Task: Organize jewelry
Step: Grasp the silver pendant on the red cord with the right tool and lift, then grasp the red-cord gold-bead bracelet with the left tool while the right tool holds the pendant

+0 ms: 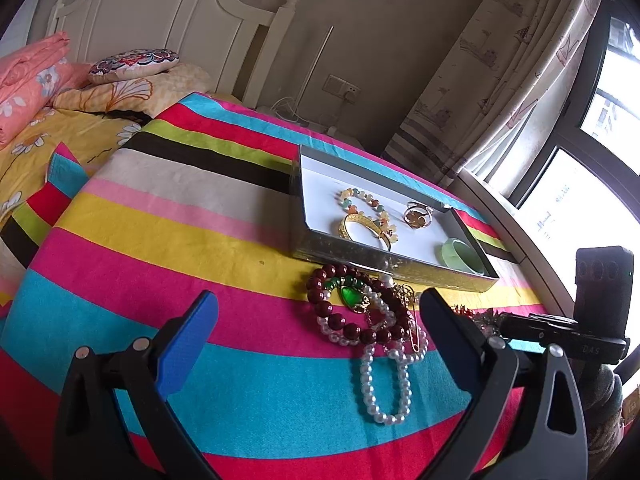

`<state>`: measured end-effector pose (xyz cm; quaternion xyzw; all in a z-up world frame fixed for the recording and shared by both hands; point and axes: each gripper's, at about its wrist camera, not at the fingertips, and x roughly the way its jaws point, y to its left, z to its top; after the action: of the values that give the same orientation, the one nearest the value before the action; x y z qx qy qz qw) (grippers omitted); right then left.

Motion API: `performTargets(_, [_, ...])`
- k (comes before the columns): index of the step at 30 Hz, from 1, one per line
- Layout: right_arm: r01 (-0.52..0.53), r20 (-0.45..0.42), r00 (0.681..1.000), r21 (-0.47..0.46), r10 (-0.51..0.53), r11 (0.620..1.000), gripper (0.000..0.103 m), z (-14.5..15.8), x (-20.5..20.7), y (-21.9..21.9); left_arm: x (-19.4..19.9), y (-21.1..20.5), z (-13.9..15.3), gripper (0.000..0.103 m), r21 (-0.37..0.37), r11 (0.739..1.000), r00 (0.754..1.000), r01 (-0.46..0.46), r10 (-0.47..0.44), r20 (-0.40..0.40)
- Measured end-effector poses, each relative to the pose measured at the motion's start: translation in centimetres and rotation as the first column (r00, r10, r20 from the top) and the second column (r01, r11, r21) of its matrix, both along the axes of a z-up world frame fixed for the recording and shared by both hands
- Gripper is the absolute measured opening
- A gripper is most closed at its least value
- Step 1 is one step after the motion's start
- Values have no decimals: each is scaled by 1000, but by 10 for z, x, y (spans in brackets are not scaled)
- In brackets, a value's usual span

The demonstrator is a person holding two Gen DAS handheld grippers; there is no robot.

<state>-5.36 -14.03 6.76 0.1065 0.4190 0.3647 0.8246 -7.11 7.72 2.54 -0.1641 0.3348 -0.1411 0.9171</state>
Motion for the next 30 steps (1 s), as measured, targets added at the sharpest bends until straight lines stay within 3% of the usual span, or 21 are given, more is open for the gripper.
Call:
performTargets(4, [18,-10,1000,67,-17,998,11,1,-4,-9,0,1,0,100,-1,1000,1000,0,0,0])
performTargets(8, [49,1,999,207,-50,977,11,18,-8,-33,0,1,0,100,0,1000,1000,-1,1,-1])
performTargets(14, [99,67,991,181,-112,979,11,42,-17,-48,-4,-6,2,100,30,999,1000,14,-14,8])
performTargets(18, [129,71,987,154,-142,980,11,38,-18,-55,-16,-43,12,99,159,979,989,131,-139,42])
performTargets(21, [148,73,984,153,-161,977,11,36,-20,-62,-25,-87,20,98,257,931,959,258,-279,51])
performTargets(23, [158,76,982,149,-170,976,11,35,-21,-65,-28,-116,22,90,332,885,932,326,-360,45])
performTargets(27, [178,79,978,151,-192,972,11,35,-23,-73,-22,-161,11,70,416,797,883,438,-468,-32])
performTargets(30, [189,87,975,157,-204,969,11,37,-28,-80,-10,-177,-3,49,427,767,866,480,-491,-92])
